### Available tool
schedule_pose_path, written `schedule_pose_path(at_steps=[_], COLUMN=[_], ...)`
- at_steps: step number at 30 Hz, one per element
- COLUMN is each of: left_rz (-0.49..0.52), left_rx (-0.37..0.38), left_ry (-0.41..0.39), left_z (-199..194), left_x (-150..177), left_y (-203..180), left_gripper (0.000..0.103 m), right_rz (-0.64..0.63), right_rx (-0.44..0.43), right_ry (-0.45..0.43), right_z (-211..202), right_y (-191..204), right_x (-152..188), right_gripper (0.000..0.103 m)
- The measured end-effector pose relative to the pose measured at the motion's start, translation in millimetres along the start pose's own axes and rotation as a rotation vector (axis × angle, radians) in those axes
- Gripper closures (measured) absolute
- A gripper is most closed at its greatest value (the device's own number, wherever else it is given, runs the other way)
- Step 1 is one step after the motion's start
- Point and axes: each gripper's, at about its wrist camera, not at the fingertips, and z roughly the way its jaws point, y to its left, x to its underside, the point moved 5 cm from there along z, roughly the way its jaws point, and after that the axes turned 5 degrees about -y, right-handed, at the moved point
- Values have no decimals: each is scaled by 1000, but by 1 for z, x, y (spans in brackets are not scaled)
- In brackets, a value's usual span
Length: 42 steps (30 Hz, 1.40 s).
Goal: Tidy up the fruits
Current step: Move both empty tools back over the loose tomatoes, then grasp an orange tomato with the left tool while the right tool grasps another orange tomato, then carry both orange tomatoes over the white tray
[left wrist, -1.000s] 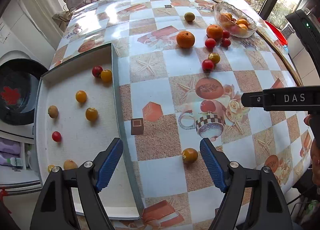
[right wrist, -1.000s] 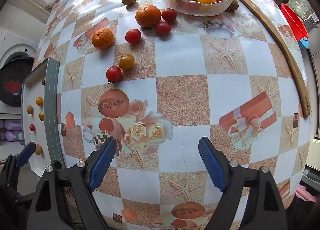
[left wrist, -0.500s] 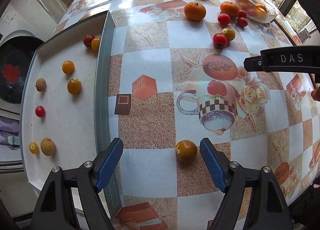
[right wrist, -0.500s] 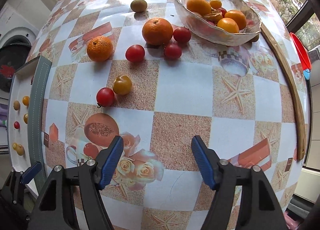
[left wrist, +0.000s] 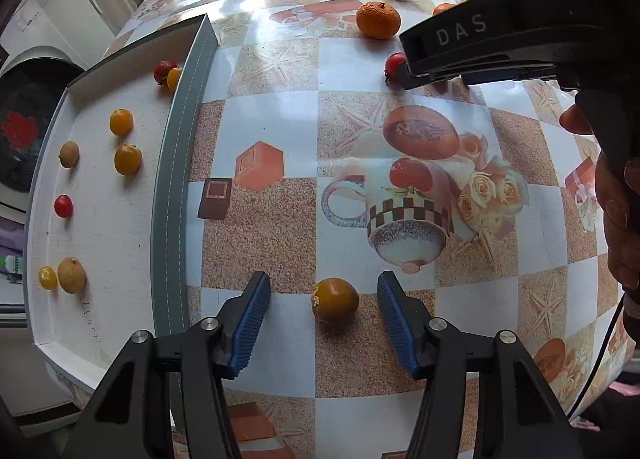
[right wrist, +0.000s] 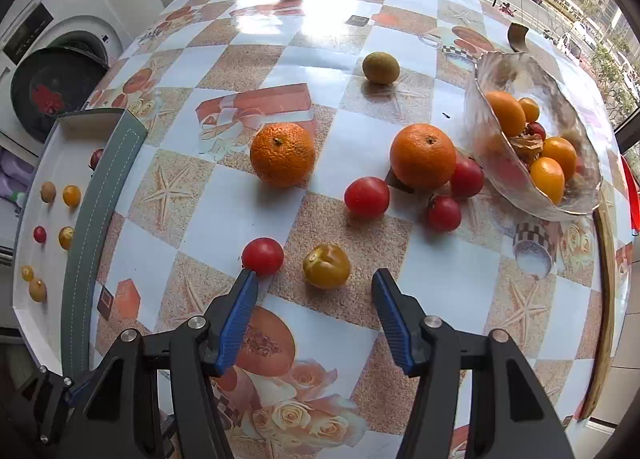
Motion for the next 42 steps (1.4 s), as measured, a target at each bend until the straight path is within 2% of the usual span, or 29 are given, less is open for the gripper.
schedule_pose_path(at_steps=[2, 3, 4, 7, 8, 9, 18, 26, 29, 36, 42], left_rz=[-9, -9, -5, -8, -17, -20, -63, 4, -5, -24, -36], left_rx=[16, 24, 27, 48, 59, 63, 147, 116, 142, 188, 191], left_ry=[7, 8, 6, 13, 15, 17, 37, 36, 49, 48, 9], left_z=[-3, -4, -5, -5, -5, -5, -5, -2, -3, -18, -43], left_x=[-2, -2, -2, -4, -5, -5, -6, -9, -8, -11, -18], left_y=[-3, -4, -5, -5, -4, -2, 10, 17, 12, 9, 23], left_gripper=[54, 60, 71, 75, 75, 79, 79, 79, 79, 80, 80], right_rz=[23, 32, 37, 55, 66, 78, 205, 276, 286, 294, 273], right_rx=[-32, -44, -54, -77, -85, -88, -116, -132, -132, -131, -134], right_ry=[-2, -4, -12, -21, -18, -15, 14, 54, 67, 79, 75], right_z=[5, 4, 2, -6, -6, -8, -29, -46, -52, -68, -81], right_y=[2, 1, -1, -5, -7, -10, -38, -40, -38, -31, -21], right_x=[-3, -5, -4, -7, -7, -5, 31, 72, 82, 92, 85], right_gripper=[48, 52, 55, 80, 83, 83, 83, 83, 83, 83, 83])
